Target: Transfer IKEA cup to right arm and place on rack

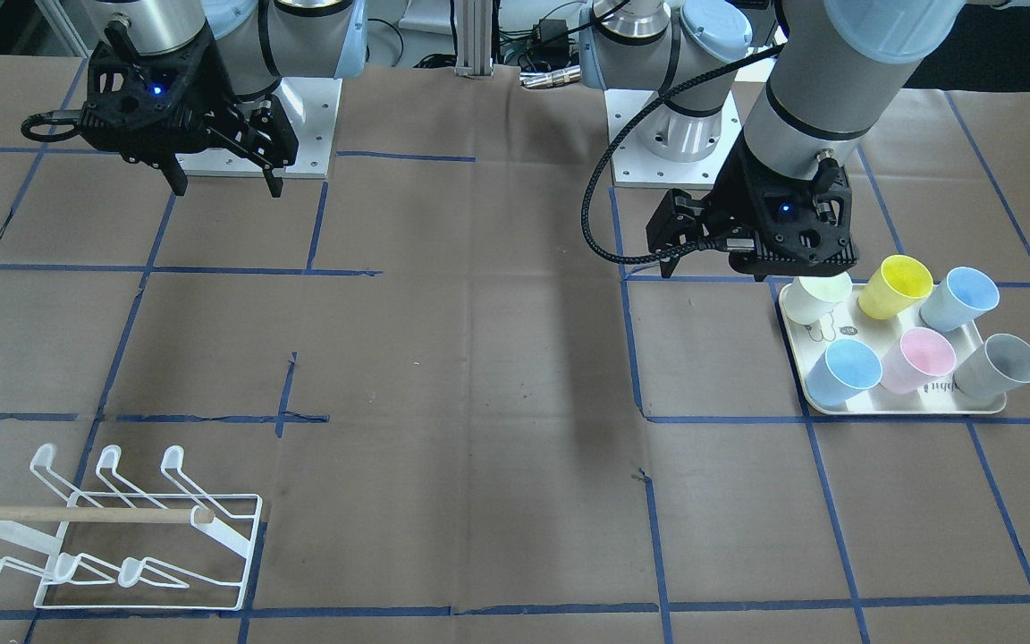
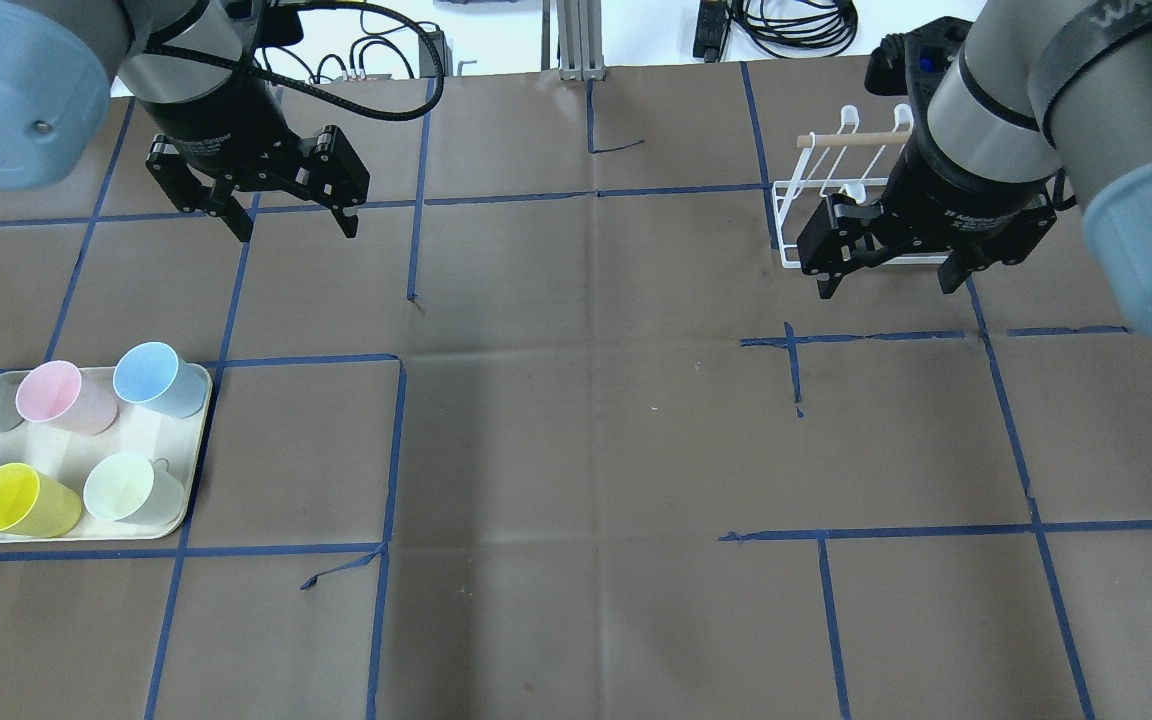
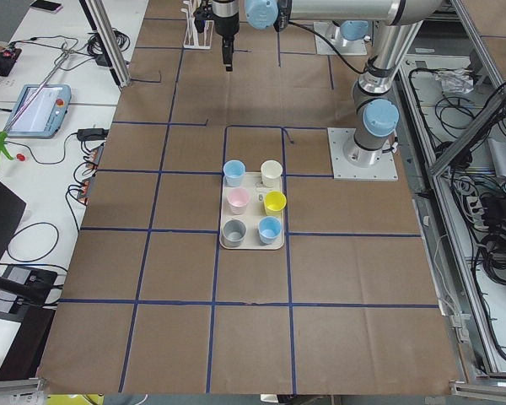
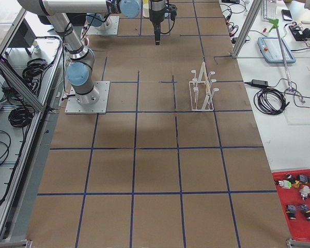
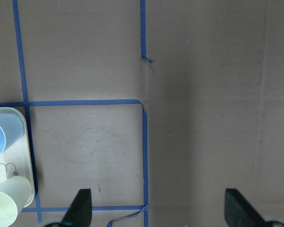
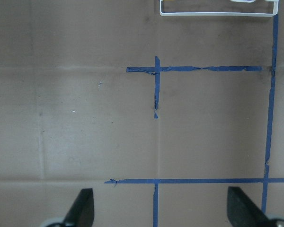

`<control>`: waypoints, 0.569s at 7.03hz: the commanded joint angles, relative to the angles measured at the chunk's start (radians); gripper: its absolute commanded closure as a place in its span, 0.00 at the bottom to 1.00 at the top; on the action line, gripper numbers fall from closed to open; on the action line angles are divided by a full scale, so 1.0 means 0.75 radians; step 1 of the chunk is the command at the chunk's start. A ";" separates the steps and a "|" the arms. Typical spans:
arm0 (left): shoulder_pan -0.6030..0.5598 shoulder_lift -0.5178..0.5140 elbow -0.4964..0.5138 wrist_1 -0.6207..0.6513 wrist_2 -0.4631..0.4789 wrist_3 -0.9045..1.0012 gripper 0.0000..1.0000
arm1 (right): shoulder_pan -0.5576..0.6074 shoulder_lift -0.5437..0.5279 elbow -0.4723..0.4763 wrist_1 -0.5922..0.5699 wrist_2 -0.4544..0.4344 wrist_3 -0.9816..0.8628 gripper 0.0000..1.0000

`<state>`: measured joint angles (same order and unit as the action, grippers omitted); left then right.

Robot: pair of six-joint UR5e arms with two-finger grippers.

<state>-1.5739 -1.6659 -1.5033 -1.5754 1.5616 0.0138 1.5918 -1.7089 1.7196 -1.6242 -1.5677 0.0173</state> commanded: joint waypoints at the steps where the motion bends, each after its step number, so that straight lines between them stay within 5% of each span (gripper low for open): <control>1: 0.000 -0.002 0.000 0.000 0.000 0.000 0.00 | 0.001 0.000 0.002 0.002 0.000 -0.005 0.00; 4: 0.002 -0.002 0.000 0.000 0.000 0.008 0.00 | 0.001 0.000 0.002 0.002 0.000 -0.001 0.00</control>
<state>-1.5735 -1.6670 -1.5033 -1.5754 1.5616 0.0170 1.5922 -1.7081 1.7204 -1.6241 -1.5677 0.0163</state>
